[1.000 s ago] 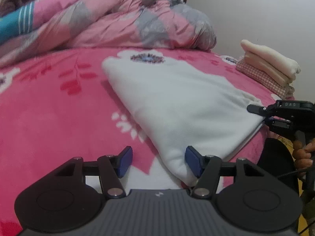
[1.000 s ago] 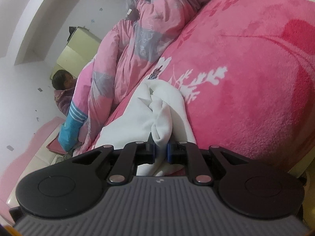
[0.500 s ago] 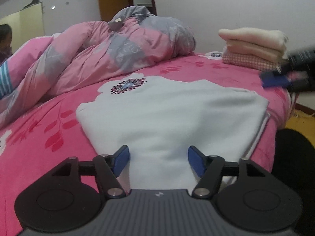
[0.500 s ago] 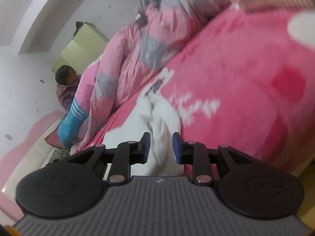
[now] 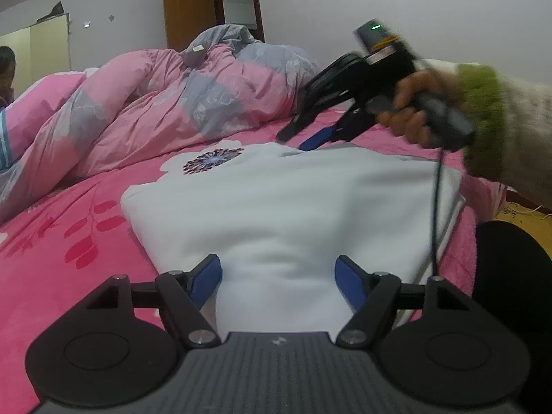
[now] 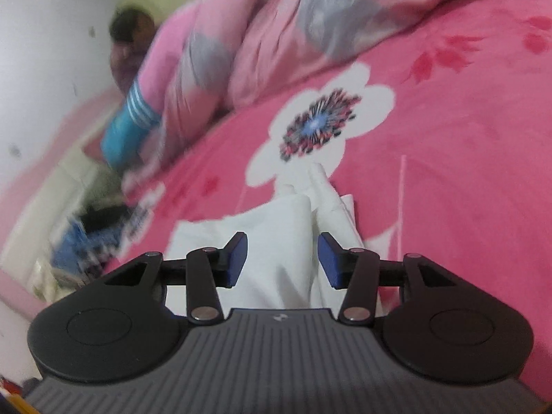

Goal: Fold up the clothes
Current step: 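Open the left gripper off the corner while the right gripper pinches a sweatshirt flap, then lift the white flap with the right gripper and fold it over the sweatshirt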

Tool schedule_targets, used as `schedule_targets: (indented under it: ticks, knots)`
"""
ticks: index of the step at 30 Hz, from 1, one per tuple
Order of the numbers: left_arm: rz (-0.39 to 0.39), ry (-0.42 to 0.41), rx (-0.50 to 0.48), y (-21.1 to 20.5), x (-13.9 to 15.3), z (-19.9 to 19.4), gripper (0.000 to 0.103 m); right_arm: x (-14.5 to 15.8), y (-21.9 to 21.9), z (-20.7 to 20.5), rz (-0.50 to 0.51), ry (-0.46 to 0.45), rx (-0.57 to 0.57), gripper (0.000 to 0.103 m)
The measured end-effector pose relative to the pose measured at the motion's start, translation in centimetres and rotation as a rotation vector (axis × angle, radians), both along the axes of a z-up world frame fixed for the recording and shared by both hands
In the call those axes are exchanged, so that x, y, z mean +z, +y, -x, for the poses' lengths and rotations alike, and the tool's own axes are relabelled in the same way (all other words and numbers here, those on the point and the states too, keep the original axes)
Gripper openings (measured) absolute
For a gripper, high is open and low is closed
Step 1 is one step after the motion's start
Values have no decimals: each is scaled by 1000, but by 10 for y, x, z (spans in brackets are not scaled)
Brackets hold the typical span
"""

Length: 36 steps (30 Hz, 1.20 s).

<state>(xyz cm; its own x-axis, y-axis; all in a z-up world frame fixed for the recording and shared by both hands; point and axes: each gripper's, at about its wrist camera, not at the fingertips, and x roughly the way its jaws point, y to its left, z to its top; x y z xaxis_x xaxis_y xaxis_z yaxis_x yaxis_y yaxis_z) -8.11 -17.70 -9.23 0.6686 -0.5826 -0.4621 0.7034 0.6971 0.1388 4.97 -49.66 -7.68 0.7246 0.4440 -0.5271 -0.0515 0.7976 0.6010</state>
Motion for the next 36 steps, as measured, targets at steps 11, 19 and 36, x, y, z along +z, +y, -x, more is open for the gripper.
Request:
schedule_targets:
  ticks: [11, 19, 36]
  knots:
    - [21, -9, -27, 1, -4, -5, 77, 30, 37, 25, 83, -198, 87, 3]
    - [21, -13, -30, 2, -5, -6, 77, 57, 140, 89, 418, -375, 601, 14]
    - [26, -22, -35, 3, -7, -5, 78, -2, 31, -37, 253, -7, 175, 28]
